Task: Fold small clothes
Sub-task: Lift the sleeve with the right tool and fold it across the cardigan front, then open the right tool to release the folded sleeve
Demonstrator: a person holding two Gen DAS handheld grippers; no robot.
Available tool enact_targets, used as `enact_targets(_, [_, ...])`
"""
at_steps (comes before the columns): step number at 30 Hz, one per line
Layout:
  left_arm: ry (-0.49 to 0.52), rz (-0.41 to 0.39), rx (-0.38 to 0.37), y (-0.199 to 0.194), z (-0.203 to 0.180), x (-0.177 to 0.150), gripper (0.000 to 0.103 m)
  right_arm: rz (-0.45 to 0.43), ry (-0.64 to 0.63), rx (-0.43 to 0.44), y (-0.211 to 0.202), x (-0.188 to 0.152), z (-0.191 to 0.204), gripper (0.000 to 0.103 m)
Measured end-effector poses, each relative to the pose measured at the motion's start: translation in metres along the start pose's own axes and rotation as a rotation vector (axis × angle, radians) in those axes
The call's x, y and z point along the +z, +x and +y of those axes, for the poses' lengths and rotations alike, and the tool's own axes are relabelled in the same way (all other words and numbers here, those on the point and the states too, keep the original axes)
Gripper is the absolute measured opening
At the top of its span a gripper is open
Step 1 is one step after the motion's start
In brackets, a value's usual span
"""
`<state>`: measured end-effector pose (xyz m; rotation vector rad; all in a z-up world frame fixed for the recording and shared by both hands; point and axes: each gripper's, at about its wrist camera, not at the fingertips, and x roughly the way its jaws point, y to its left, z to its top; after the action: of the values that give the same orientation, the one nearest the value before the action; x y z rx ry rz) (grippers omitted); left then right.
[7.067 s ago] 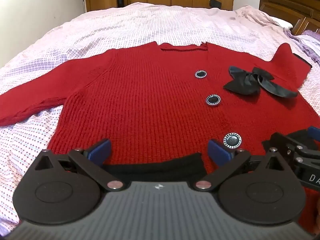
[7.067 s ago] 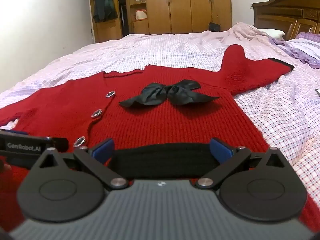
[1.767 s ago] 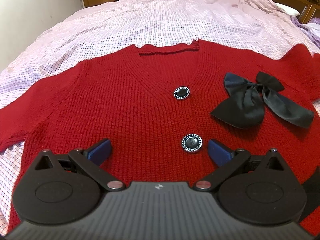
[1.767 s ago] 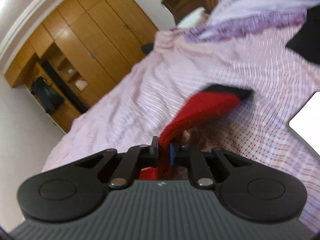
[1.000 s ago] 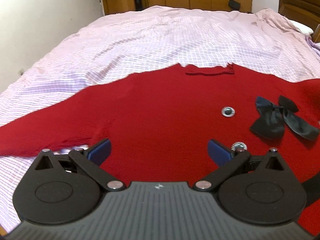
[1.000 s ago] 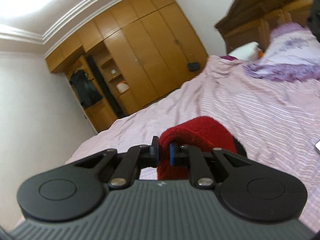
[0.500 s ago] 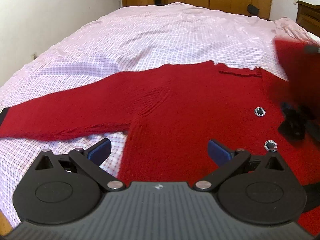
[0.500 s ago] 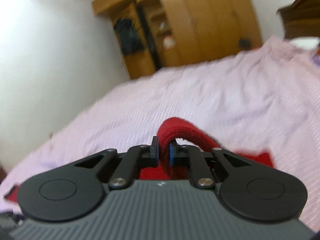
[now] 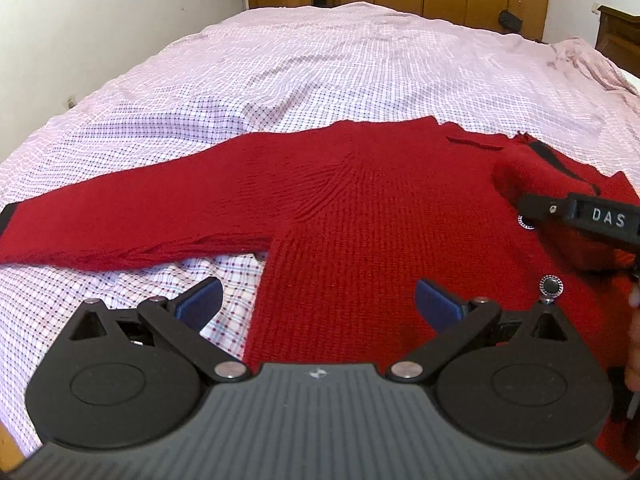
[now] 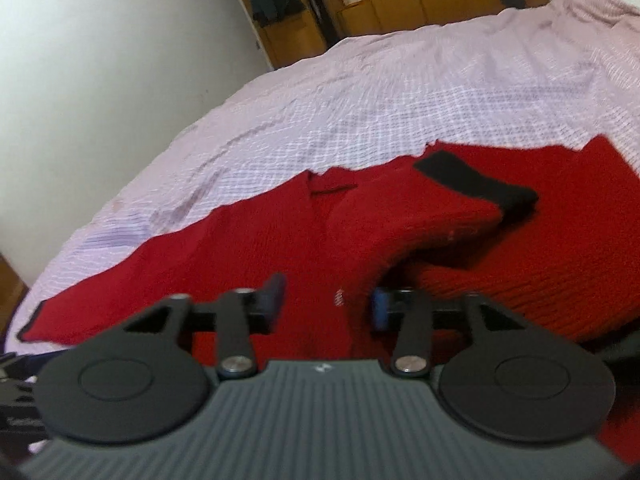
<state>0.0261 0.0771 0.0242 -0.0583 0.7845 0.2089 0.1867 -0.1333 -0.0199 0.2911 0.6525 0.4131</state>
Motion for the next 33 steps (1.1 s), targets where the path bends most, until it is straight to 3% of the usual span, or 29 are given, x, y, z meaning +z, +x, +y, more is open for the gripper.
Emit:
enact_targets(3, [0.006, -0.004, -0.004, -0.002, -0.003, 0.000, 0.103, 0.004, -0.014, 0.003, -0.016, -0.005, 0.007, 0.063])
enact_targets(9, [0.034, -0.025, -0.016, -0.009, -0.011, 0.005, 0.103, 0.009, 0.005, -0.014, -0.052, -0.010, 0.004, 0.064])
enact_targets(13, [0.067, -0.049, -0.031, -0.015, -0.021, 0.014, 0.103, -0.028, 0.029, -0.021, -0.083, -0.008, -0.007, 0.064])
enact_targets(16, [0.095, -0.063, -0.056, -0.020, -0.034, 0.023, 0.103, -0.075, 0.022, -0.073, -0.099, -0.002, -0.018, 0.064])
enact_targets(19, [0.121, -0.075, -0.092, -0.024, -0.051, 0.033, 0.103, -0.099, 0.042, -0.146, -0.099, 0.004, -0.035, 0.064])
enact_targets(23, [0.167, -0.089, -0.143, -0.025, -0.079, 0.043, 0.103, -0.116, 0.141, -0.153, -0.095, 0.007, -0.067, 0.065])
enact_targets(30, [0.245, -0.100, -0.242, -0.009, -0.141, 0.058, 0.103, -0.185, 0.223, -0.255, -0.082, 0.006, -0.102, 0.065])
enact_targets(33, [0.299, -0.103, -0.257, 0.003, -0.170, 0.059, 0.101, -0.200, 0.218, -0.283, -0.078, 0.003, -0.110, 0.054])
